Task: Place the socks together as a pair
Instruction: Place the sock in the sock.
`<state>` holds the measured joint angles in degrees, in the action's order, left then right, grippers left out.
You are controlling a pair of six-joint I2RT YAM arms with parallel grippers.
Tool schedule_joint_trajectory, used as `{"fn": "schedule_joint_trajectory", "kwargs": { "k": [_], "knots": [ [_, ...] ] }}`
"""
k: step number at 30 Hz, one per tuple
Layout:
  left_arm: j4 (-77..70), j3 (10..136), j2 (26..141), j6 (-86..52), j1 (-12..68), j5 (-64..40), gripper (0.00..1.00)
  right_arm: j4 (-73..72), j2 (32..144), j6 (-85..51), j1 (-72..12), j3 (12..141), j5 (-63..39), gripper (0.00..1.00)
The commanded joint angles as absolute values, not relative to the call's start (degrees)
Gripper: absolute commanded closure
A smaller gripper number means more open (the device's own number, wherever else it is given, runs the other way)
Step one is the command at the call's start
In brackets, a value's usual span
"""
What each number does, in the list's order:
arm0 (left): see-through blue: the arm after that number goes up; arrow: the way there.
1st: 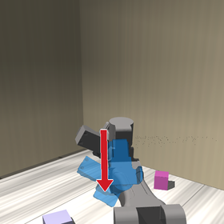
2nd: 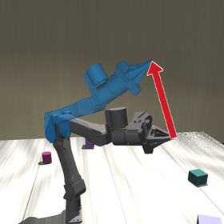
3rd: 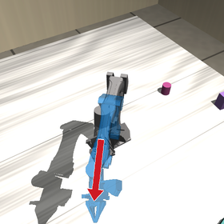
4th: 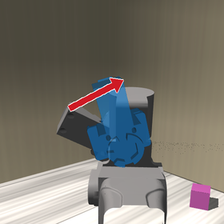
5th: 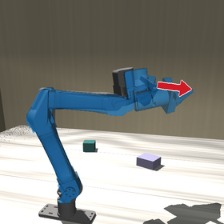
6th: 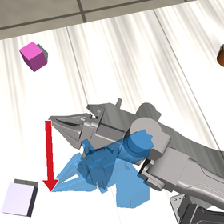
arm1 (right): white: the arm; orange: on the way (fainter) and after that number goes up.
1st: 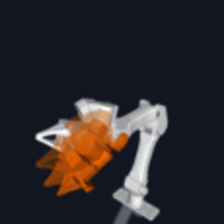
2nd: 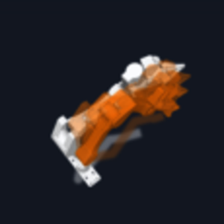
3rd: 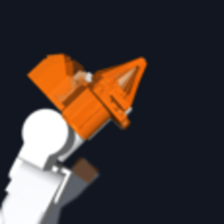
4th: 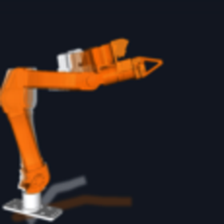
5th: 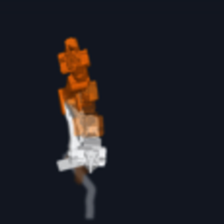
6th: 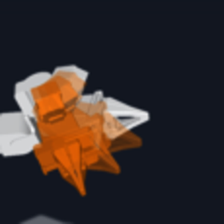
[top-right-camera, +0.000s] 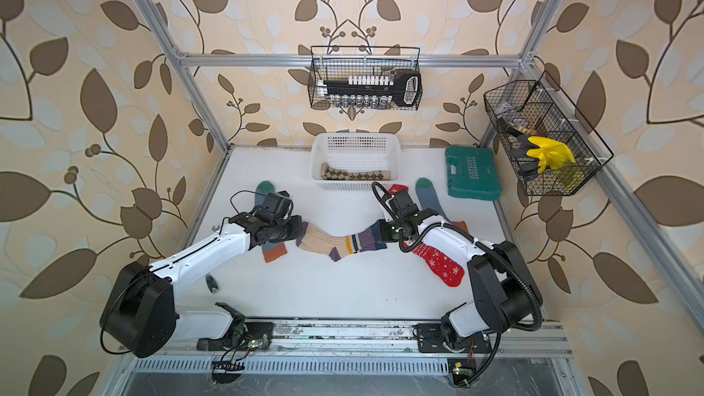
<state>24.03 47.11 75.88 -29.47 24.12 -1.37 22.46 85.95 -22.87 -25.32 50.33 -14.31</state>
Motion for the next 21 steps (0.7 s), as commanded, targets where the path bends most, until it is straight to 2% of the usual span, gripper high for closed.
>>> {"fn": "schedule_joint_trajectory", "kwargs": {
  "k": [1, 10, 21],
  "knots": [
    [24.0, 49.1, 76.0, -28.1, 23.6, -2.1, 1.00, 22.8, 87.0, -22.0, -25.1, 51.4, -15.0, 1.00],
    [25.7, 50.1, 74.6, -27.6, 22.7, -1.7, 1.00, 24.3, 84.0, -22.1, -25.1, 52.2, -15.3, 1.00],
    [24.7, 50.3, 77.0, -27.2, 21.7, -0.6, 1.00, 23.2, 87.4, -21.9, -25.1, 52.9, -14.8, 1.00]
  ]
}}
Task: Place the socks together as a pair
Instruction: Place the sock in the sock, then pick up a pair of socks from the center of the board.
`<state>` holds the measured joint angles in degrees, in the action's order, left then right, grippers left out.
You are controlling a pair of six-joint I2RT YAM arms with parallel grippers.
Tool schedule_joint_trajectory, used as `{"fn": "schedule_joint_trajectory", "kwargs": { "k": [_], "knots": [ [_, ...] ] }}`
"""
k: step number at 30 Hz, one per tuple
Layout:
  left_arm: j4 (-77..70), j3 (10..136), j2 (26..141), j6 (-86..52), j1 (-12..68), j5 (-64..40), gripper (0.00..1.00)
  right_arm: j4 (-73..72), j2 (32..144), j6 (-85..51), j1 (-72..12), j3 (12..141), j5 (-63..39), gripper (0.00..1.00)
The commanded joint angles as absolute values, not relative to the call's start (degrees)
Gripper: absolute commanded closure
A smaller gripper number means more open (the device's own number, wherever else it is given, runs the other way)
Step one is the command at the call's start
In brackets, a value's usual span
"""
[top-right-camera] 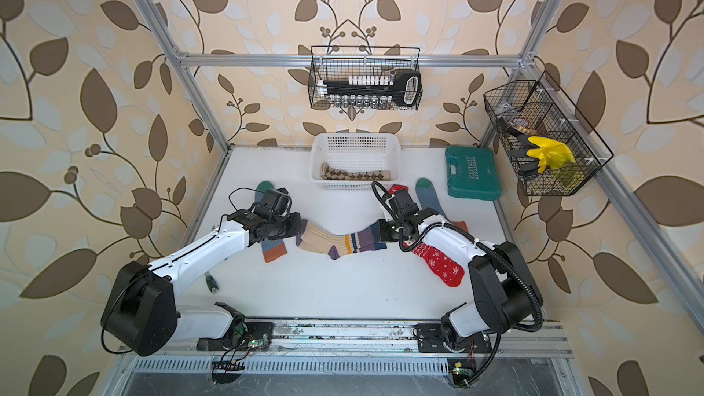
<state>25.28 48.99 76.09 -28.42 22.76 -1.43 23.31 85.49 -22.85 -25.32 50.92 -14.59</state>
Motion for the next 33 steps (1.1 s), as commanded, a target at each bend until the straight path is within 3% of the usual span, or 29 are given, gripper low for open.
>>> {"fn": "schedule_joint_trajectory", "kwargs": {
  "k": [1, 4, 7, 17, 19, 23, 29, 33],
  "knots": [
    [24.1, 50.0, 77.9, -27.2, 21.5, -0.3, 1.00, 23.1, 88.2, -21.9, -25.1, 53.0, -14.5, 1.00],
    [23.1, 49.7, 81.3, -27.2, 20.8, 0.6, 1.00, 23.4, 90.6, -21.8, -25.1, 53.3, -13.6, 1.00],
    [22.5, 49.8, 85.3, -27.2, 20.9, 0.9, 0.97, 24.2, 92.3, -21.5, -25.1, 53.8, -13.1, 0.88],
    [22.9, 48.6, 85.9, -26.6, 20.7, 2.9, 0.30, 23.0, 90.5, -23.4, -23.0, 50.1, -9.1, 0.62],
    [21.8, 48.3, 86.9, -26.6, 20.6, 1.6, 0.25, 21.9, 91.4, -24.0, -22.9, 49.8, -9.9, 0.59],
    [20.6, 48.8, 90.2, -26.5, 20.6, -1.6, 0.29, 20.6, 94.3, -24.7, -23.0, 49.8, -11.4, 0.54],
    [18.7, 47.9, 90.3, -26.2, 20.7, -6.6, 0.59, 18.6, 96.0, -25.5, -23.6, 48.9, -12.1, 0.52],
    [18.4, 47.5, 90.0, -26.5, 20.7, -7.5, 0.83, 18.3, 97.0, -25.4, -24.2, 49.4, -12.7, 0.76]
  ]
}}
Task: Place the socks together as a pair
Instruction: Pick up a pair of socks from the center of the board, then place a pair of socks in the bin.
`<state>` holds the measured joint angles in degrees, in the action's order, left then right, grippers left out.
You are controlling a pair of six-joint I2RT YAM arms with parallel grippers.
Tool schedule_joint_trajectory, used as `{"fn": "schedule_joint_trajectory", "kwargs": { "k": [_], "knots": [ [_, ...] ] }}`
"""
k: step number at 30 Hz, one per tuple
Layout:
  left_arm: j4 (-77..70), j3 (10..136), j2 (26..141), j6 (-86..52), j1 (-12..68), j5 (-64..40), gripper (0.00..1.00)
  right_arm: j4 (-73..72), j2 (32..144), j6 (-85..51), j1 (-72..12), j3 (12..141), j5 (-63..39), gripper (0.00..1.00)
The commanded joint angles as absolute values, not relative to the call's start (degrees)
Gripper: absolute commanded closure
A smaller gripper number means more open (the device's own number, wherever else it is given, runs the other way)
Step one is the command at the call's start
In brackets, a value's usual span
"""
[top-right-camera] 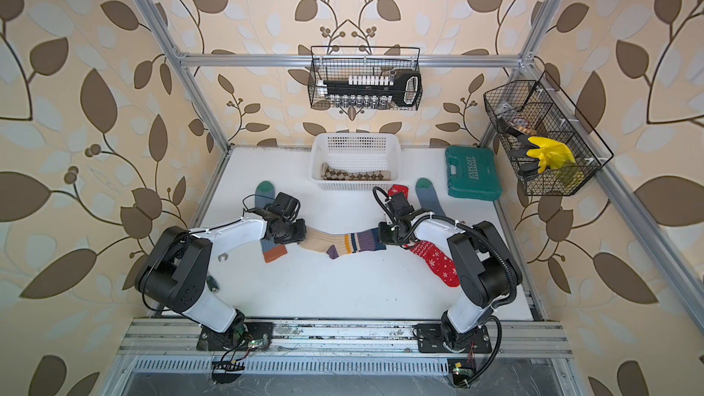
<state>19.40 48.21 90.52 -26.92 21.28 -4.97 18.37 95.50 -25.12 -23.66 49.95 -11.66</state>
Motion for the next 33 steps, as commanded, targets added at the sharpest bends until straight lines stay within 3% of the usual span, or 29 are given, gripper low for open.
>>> {"fn": "schedule_joint_trajectory", "kwargs": {
  "k": [1, 3, 6, 18, 26, 33],
  "knots": [
    [18.3, 47.5, 89.8, -26.6, 20.7, -7.8, 0.90, 18.3, 97.0, -25.4, -24.1, 49.5, -13.0, 0.82],
    [18.2, 47.4, 89.1, -26.7, 20.8, -8.5, 1.00, 18.4, 96.6, -25.2, -24.1, 49.5, -13.2, 0.91],
    [18.9, 47.8, 86.6, -27.1, 20.9, -10.3, 1.00, 19.4, 93.8, -24.9, -24.1, 49.8, -12.8, 1.00],
    [28.8, 63.7, 75.8, -26.1, 21.6, -10.6, 1.00, 34.9, 82.4, -20.3, -23.0, 67.6, -9.9, 1.00],
    [33.7, 85.5, 87.6, -23.7, 20.5, -7.3, 1.00, 39.6, 88.2, -18.0, -17.3, 86.3, -12.4, 1.00],
    [36.9, 105.2, 104.4, -21.5, 19.6, -0.7, 1.00, 39.6, 101.1, -17.5, -12.2, 101.1, -14.6, 1.00]
  ]
}}
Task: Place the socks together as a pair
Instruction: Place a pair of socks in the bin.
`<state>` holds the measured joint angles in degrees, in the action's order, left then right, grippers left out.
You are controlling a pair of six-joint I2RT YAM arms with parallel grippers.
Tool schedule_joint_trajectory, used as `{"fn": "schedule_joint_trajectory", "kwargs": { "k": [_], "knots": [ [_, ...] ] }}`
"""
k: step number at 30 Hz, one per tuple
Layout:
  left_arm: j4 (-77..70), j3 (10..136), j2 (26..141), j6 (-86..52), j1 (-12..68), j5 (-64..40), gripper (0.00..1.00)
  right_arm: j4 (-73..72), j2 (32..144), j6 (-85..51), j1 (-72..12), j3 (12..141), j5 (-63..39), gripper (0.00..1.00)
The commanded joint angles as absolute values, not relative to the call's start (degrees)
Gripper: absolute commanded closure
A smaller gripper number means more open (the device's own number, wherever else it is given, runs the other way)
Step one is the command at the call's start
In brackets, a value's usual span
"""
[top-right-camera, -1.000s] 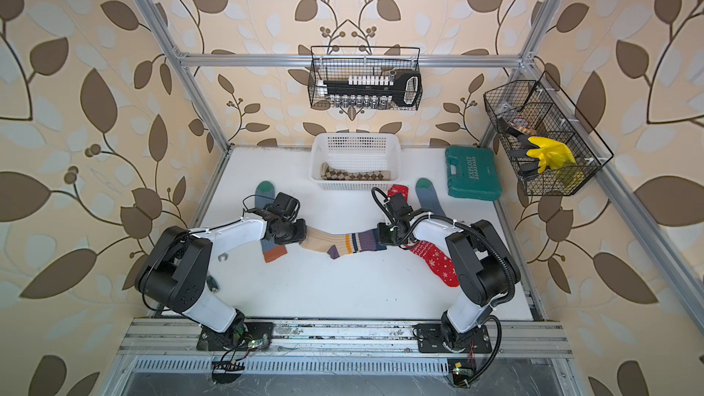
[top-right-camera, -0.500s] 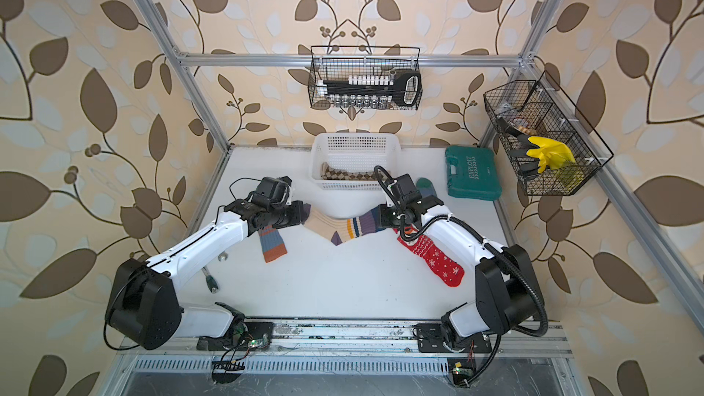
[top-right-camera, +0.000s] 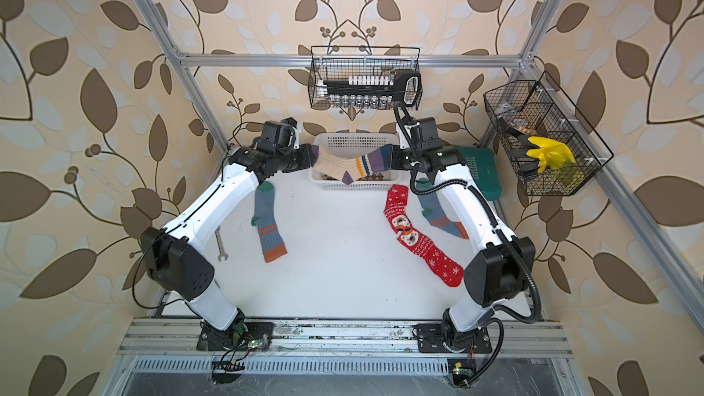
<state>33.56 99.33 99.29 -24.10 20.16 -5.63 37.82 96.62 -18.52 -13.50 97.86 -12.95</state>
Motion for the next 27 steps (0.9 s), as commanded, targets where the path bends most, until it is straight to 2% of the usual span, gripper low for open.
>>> {"fn": "schedule_joint_trajectory", "kwargs": {
  "k": [1, 8, 13, 20, 22, 24, 27],
  "knots": [
    [38.4, 108.9, 107.9, -20.8, 19.6, 0.4, 1.00, 39.4, 103.4, -17.8, -11.7, 102.8, -14.6, 1.00],
    [45.3, 129.8, 126.2, -18.1, 19.0, 5.8, 1.00, 36.4, 116.8, -19.4, -9.0, 108.6, -17.1, 1.00],
    [43.3, 130.9, 132.0, -16.4, 18.9, 9.4, 1.00, 35.4, 123.9, -19.8, -8.5, 112.0, -18.1, 1.00],
    [44.6, 133.6, 136.1, -15.8, 18.8, 7.9, 1.00, 35.6, 128.6, -19.7, -8.5, 114.6, -18.4, 1.00],
    [44.3, 133.2, 136.2, -15.6, 18.8, 7.7, 0.87, 35.3, 128.9, -20.0, -8.5, 114.4, -18.4, 0.97],
    [43.0, 132.1, 135.8, -15.4, 18.8, 7.4, 0.67, 35.2, 128.8, -20.0, -8.6, 114.0, -17.8, 0.86],
    [40.4, 129.9, 133.9, -14.4, 19.4, 6.8, 0.43, 33.7, 126.3, -19.9, -8.6, 111.8, -16.4, 0.73]
  ]
}}
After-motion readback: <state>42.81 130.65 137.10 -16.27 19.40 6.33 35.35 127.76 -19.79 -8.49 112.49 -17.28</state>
